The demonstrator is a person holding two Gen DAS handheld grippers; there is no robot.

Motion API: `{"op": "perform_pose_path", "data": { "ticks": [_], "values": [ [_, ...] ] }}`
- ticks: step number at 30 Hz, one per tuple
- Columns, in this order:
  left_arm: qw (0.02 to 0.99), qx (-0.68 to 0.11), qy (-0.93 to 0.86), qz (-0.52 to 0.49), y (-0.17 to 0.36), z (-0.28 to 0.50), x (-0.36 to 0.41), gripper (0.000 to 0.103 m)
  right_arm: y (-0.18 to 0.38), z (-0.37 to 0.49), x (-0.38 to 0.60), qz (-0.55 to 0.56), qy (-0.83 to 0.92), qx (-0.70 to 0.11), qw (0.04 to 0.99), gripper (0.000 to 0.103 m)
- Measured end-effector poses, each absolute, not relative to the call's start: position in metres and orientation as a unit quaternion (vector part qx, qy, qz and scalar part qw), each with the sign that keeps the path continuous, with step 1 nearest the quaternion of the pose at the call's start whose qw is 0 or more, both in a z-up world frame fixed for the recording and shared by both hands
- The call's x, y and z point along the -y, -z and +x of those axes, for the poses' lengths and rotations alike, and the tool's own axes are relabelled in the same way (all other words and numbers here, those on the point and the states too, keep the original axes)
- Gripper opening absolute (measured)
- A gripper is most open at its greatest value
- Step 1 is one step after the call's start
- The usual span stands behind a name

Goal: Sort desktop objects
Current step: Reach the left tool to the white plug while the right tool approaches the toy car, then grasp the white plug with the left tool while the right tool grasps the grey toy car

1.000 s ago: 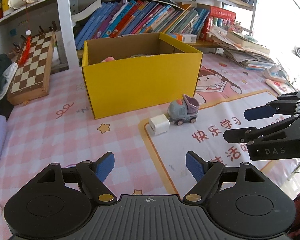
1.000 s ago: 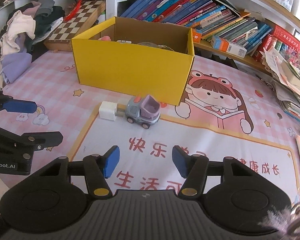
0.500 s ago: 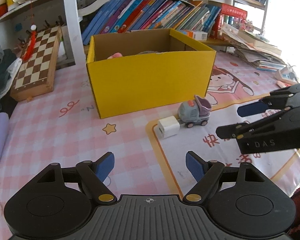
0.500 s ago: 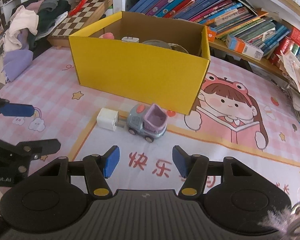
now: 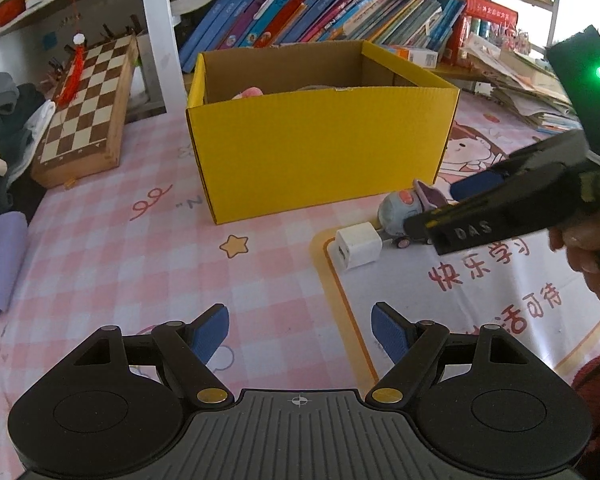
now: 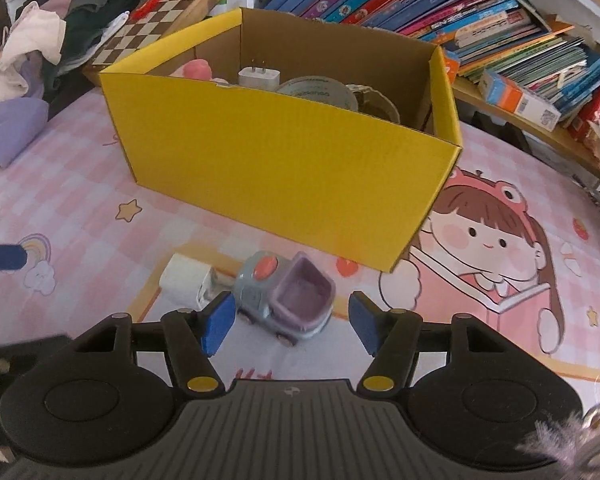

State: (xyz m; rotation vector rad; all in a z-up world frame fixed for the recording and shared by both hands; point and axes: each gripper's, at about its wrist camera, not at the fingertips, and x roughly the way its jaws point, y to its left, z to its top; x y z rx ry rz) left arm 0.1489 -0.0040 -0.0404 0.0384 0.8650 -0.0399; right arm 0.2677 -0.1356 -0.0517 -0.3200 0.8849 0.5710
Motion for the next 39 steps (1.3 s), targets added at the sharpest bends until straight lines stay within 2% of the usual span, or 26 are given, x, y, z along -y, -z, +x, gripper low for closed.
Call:
{"op": "perform_pose_path", "data": {
  "ticks": [14, 39],
  "values": [
    [0.897, -0.440, 0.030, 0.023, 0.049, 0.169, 0.019, 0.081, 0.061, 0.286, 0.137, -0.126, -0.309, -0.429, 0.839, 0.058],
    [0.899, -0.433, 0.044, 0.046, 0.063, 0.222, 0.047, 0.079, 0.055, 0.286, 0.192, -0.094, -0.267, -0.435, 0.855, 0.058]
  ]
}}
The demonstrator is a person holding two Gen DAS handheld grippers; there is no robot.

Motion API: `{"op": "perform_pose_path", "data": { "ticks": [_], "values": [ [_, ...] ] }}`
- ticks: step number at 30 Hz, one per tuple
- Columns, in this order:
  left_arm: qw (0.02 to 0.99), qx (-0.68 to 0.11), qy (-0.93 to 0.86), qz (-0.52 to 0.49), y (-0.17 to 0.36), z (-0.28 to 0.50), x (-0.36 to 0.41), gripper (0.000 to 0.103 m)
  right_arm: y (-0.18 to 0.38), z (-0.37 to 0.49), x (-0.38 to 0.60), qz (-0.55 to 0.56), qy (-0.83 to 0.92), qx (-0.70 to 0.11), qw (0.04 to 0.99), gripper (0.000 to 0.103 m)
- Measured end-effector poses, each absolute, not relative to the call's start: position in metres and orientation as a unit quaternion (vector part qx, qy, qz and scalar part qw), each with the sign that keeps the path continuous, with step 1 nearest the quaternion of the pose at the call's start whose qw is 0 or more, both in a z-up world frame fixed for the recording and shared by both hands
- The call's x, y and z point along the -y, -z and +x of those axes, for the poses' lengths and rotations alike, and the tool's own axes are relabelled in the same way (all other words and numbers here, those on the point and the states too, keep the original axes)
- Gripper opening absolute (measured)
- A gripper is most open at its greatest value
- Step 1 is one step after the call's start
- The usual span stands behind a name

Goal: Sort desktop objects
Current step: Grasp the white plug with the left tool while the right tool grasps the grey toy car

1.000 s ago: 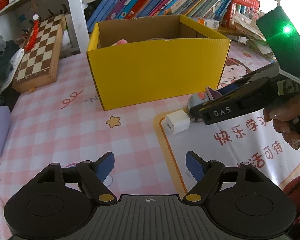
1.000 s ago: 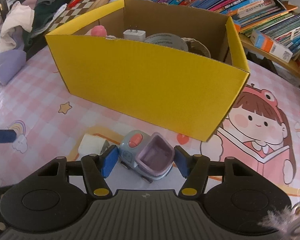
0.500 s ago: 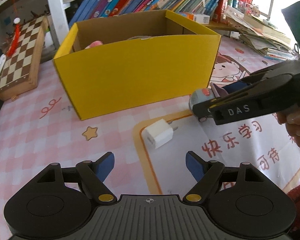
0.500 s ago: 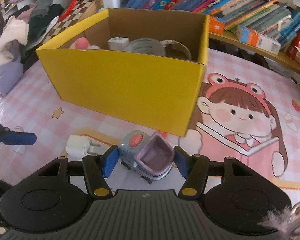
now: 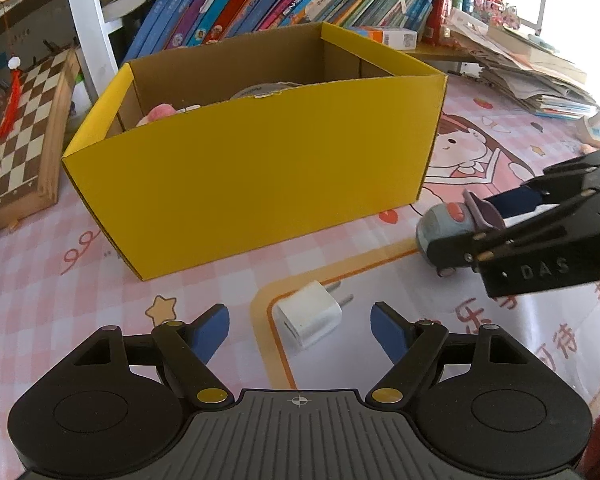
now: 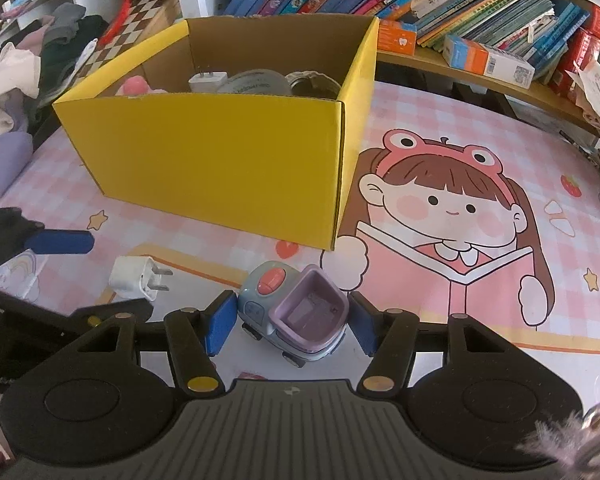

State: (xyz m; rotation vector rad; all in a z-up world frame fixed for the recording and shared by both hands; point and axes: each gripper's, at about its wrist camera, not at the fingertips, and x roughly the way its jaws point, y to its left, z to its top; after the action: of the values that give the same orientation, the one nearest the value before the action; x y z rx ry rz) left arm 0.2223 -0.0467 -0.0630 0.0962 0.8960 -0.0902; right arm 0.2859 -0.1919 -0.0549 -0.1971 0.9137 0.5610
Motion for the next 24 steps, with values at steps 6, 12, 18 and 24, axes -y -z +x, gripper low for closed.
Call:
{"op": "perform_pose_path", "data": {
  "ticks": [6, 12, 18, 24],
  "values": [
    [0.892, -0.449, 0.028, 0.032, 0.075, 0.238, 0.038, 0.073, 0.058, 0.288, 0.190, -0.093, -0.269, -0.440, 0.851, 0.058],
    [0.891, -0.453, 0.030, 0.012, 0.079, 0.242, 0.033, 0.067, 0.060, 0.289, 0.191, -0.092, -0.266, -0.444, 0.851, 0.058],
    [0.896, -0.442, 0.034, 0.026, 0.079, 0.243, 0.033, 0.050, 0.059, 0.286, 0.188, -0.095, -0.270, -0.443, 0.849, 0.058],
    [0.897, -0.439, 0.036, 0.035, 0.078, 0.242, 0.034, 0.031, 0.058, 0.282, 0.187, -0.098, -0.270, -0.441, 0.850, 0.058]
  ]
}}
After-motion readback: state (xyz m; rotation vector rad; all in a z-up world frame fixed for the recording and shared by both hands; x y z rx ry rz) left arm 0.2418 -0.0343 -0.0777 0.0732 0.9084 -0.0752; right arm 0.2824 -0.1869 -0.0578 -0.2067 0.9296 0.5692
